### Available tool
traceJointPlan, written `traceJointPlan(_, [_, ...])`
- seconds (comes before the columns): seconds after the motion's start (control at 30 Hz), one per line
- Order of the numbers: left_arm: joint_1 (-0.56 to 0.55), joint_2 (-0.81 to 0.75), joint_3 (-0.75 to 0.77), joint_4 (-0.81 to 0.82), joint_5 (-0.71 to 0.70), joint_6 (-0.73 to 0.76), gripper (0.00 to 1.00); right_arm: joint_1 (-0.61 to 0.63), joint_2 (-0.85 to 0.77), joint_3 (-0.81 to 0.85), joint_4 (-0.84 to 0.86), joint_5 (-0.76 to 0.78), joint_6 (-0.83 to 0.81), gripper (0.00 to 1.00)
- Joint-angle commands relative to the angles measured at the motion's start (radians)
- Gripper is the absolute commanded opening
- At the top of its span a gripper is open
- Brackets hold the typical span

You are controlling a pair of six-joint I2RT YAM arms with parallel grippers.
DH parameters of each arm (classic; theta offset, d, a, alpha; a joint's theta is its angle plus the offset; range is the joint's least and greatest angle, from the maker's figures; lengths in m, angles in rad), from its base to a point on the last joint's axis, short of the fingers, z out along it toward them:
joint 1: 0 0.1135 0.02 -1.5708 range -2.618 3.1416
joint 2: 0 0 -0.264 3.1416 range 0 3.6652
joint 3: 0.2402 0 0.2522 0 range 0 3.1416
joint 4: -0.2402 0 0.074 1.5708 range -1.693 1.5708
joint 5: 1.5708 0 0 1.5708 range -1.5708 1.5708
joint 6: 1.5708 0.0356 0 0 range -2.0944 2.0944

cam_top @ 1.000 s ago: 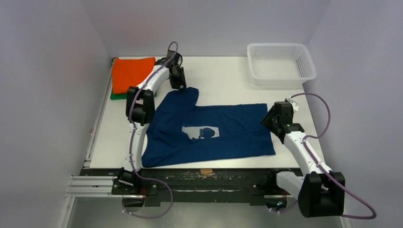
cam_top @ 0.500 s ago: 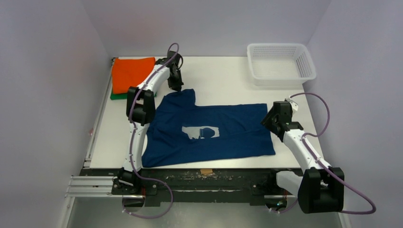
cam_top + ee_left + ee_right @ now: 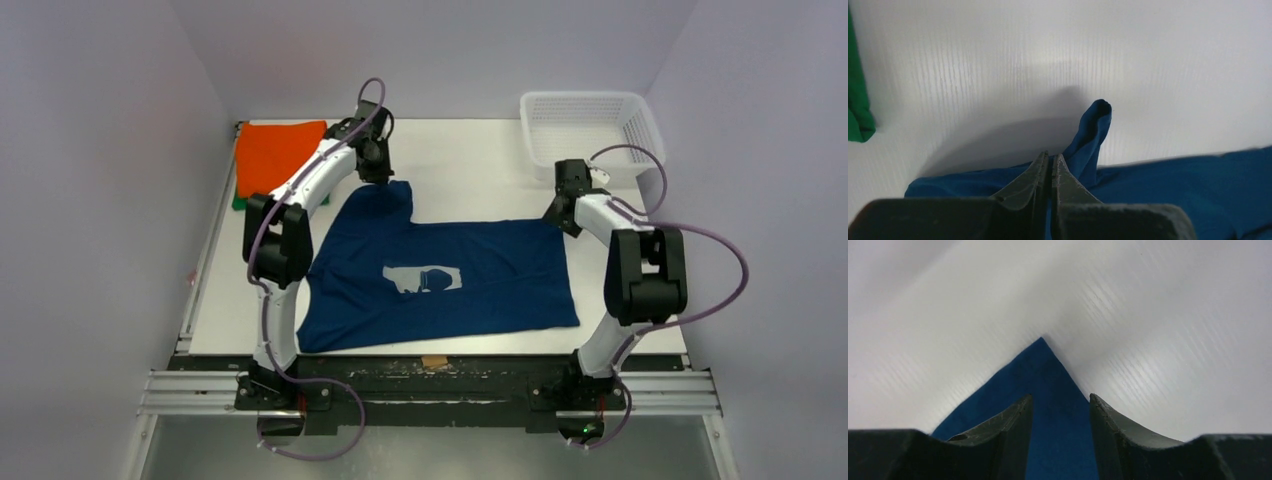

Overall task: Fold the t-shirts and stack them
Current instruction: Grab the side of the flattened tshirt furthest away from the robot with both arms

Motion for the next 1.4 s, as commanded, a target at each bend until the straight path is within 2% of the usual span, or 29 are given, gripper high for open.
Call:
traceJointPlan(0.0, [-0.007,-0.151,-0.111,0.093,-0.033,0.015,0.00,0.003,0.114,0.128,-0.014,0.092,0.004,0.44])
traceJointPlan(0.13, [-0.021,-0.221,-0.206,0.128,-0.037,0.012,0.00,0.008,0.185,0.177,-0.030,0.128,0.021,0.44])
traceJointPlan(0.5, [-0.041,-0.338,-0.345,0.165,-0.035,-0.017,0.00,0.034,0.245,0.220,-0.037,0.118,0.038,0.44])
traceJointPlan(0.67, [-0.043,-0.358,-0.359,0.154,-0.031,-0.023,0.00,0.037,0.262,0.249,-0.039,0.094,0.080,0.44])
traceJointPlan(0.8, [-0.045,-0.374,-0.371,0.158,-0.030,-0.027,0.00,0.042,0.309,0.293,-0.112,0.136,0.096,0.44])
traceJointPlan(0.93, [-0.044,-0.393,-0.388,0.151,-0.036,-0.039,0.00,0.043,0.310,0.266,-0.153,0.140,0.117,0.42])
traceJointPlan(1.0, [-0.046,-0.411,-0.402,0.140,-0.044,-0.046,0.00,0.044,0.290,0.237,-0.147,0.142,0.123,0.38])
traceJointPlan(1.2, [-0.058,-0.519,-0.505,0.159,-0.068,-0.063,0.00,0.044,0.226,0.194,-0.121,0.175,0.112,0.12])
traceJointPlan(1.37, [-0.091,-0.620,-0.604,0.174,-0.105,-0.077,0.00,0.049,0.190,0.191,-0.066,0.166,0.052,0.04])
